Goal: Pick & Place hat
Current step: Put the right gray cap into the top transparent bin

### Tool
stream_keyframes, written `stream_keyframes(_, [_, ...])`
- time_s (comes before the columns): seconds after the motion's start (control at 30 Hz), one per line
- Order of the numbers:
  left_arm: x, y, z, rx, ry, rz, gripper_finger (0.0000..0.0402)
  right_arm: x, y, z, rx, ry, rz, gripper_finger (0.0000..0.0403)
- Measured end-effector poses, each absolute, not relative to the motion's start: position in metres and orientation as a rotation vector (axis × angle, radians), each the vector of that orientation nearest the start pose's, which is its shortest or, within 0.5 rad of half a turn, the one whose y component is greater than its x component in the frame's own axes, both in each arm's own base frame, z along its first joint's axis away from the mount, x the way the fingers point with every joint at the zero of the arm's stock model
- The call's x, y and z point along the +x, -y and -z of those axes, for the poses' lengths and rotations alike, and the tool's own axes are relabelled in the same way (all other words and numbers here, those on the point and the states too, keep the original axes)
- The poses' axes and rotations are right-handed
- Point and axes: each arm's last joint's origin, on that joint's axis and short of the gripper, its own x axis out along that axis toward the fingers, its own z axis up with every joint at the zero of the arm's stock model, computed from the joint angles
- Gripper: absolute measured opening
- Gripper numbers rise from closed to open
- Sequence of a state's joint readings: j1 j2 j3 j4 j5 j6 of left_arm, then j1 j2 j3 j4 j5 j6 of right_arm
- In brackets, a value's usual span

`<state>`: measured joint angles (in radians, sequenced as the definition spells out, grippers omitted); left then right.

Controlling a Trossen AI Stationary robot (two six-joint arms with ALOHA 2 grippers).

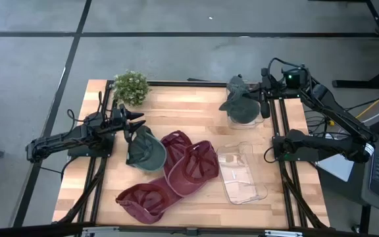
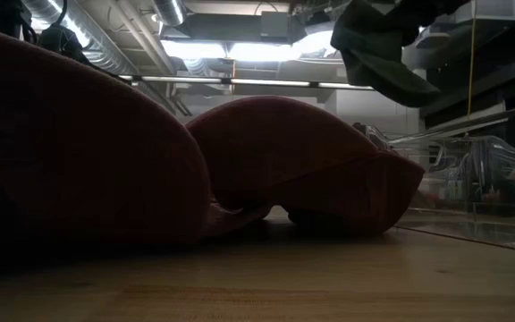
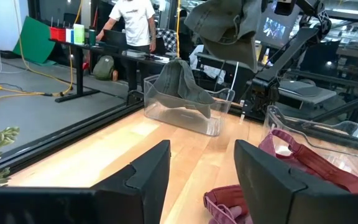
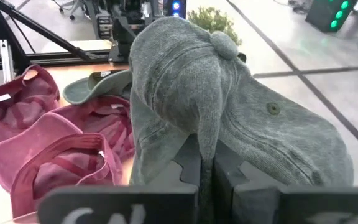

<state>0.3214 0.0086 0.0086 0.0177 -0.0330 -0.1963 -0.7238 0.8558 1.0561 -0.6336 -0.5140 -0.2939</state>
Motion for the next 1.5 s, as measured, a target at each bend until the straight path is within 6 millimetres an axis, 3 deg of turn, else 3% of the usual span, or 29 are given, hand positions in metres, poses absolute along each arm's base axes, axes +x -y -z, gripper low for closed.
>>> stream_keyframes(0.3, [0.092, -0.032, -0.167, -0.192, 0.052, -0.351, 0.0171, 0.127, 0.094, -0.366, -0.071, -0.436, 0.139, 0.001])
stream_keyframes(0.8, [0.092, -0.032, -0.167, -0.192, 0.052, -0.351, 0.0171, 0.123, 0.096, -0.372, -0.314, -0.434, 0.188, 0.001])
stream_keyframes(1.3, [0.092, -0.032, -0.167, -0.192, 0.052, -0.352, 0.0171, 0.121, 0.104, -0.369, -0.343, -0.462, 0.216, 0.001])
stream_keyframes(1.5, [0.092, -0.032, -0.167, -0.192, 0.052, -0.351, 0.0175, 0.123, 0.118, -0.363, -0.325, -0.504, 0.251, 0.001])
